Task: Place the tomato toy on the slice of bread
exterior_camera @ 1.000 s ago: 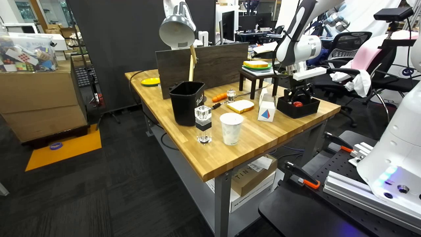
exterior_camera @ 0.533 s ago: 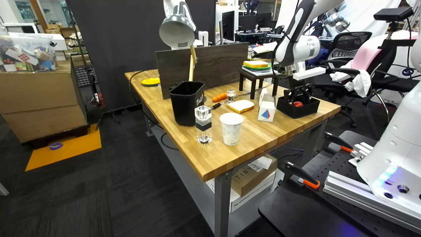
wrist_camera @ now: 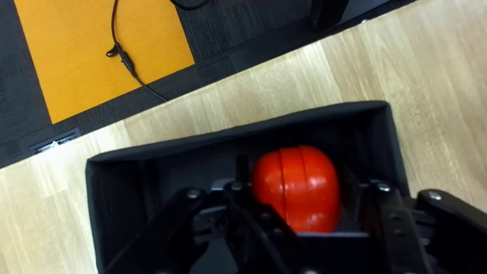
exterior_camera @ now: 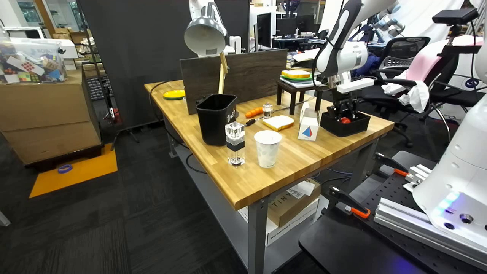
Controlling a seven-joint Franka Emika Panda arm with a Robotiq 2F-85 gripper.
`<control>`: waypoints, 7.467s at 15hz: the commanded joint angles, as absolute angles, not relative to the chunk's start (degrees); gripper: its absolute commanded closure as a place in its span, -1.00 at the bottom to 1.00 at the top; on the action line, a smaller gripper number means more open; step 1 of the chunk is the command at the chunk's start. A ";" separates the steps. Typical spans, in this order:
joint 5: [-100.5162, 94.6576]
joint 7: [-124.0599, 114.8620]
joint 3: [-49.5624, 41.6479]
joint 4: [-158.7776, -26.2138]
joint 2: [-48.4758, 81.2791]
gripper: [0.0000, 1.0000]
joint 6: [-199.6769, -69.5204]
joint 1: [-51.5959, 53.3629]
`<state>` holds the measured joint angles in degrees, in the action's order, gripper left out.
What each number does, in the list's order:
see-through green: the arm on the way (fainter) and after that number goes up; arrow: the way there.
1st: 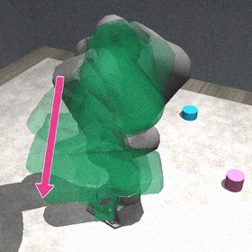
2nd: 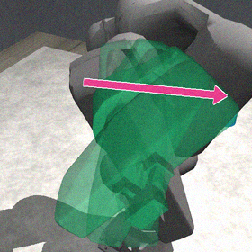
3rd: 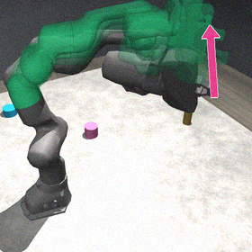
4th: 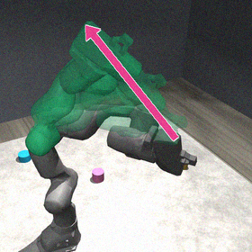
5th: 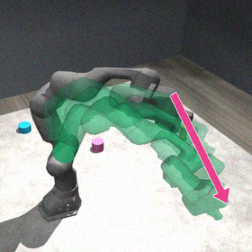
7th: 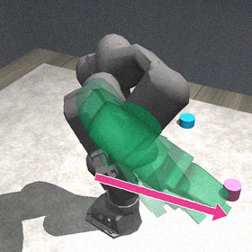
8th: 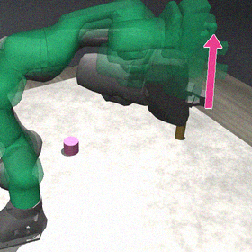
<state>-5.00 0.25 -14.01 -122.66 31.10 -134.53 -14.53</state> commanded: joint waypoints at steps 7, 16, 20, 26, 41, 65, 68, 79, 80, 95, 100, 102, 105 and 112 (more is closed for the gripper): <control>-8.67 -0.16 -15.05 -126.68 27.34 0.37 -136.62 -13.01; -18.74 -5.35 -16.30 -134.10 17.94 0.37 -137.98 -9.28; -25.58 -11.28 -17.11 -135.07 14.33 0.37 -139.15 -7.59; -31.92 -15.81 -15.18 -136.96 8.28 0.37 -139.56 -5.81; -34.69 -16.61 -1.73 -133.85 4.37 0.37 -137.06 2.21; -23.98 -11.46 -3.20 -117.16 22.39 0.37 -138.79 0.97; -17.91 -8.46 -3.18 -112.16 28.13 0.37 -138.37 0.23; -11.31 -6.69 -4.50 -101.00 40.89 0.37 -137.17 -0.07; -11.29 -6.60 -4.64 -100.50 41.60 0.37 -136.94 -0.12; -12.17 -7.59 -6.20 -101.05 41.62 -0.92 -136.94 0.58; -12.18 -7.59 -6.22 -101.05 41.62 -0.92 -136.94 0.58; -12.18 -7.59 -6.22 -101.05 41.62 -0.92 -136.94 0.58; -12.18 -7.59 -6.22 -101.05 41.62 -0.92 -136.94 0.58; -13.06 -8.88 -6.78 -104.15 38.06 -1.00 -138.49 1.74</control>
